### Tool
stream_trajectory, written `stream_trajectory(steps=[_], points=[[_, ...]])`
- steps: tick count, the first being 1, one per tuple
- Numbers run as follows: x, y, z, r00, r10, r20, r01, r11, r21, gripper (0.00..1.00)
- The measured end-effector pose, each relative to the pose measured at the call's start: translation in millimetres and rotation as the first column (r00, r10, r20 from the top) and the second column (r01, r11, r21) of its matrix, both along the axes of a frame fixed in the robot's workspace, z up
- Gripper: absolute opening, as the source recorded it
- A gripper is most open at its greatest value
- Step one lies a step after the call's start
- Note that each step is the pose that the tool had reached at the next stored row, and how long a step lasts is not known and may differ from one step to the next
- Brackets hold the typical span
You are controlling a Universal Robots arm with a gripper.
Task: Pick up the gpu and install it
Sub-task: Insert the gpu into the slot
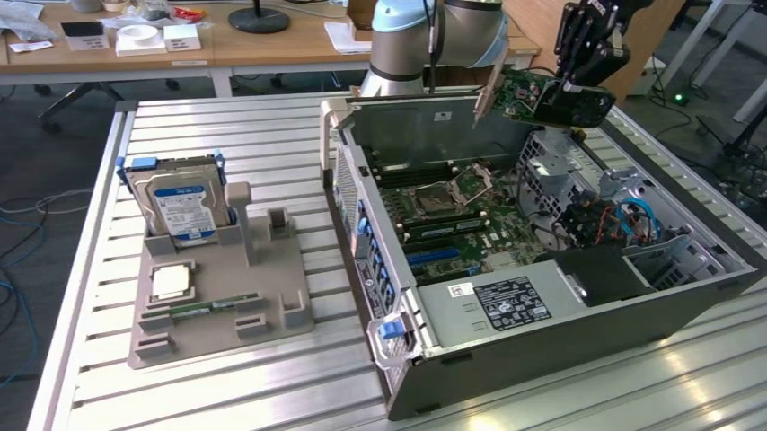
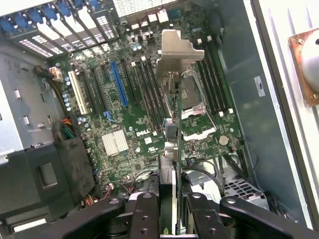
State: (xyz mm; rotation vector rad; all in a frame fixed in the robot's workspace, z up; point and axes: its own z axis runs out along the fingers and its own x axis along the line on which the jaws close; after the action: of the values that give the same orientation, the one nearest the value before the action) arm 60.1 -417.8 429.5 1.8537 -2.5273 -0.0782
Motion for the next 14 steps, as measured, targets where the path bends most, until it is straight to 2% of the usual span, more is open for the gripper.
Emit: stream_trajectory(steps=[3,14], points=[[0.0,0.0,0.0,0.9994,0.035,0.0,-0.035,0.9994,-0.0001,0.26],[0.0,0.0,0.0,0.9993,0.038,0.0,-0.038,0.9993,-0.0001,0.26]])
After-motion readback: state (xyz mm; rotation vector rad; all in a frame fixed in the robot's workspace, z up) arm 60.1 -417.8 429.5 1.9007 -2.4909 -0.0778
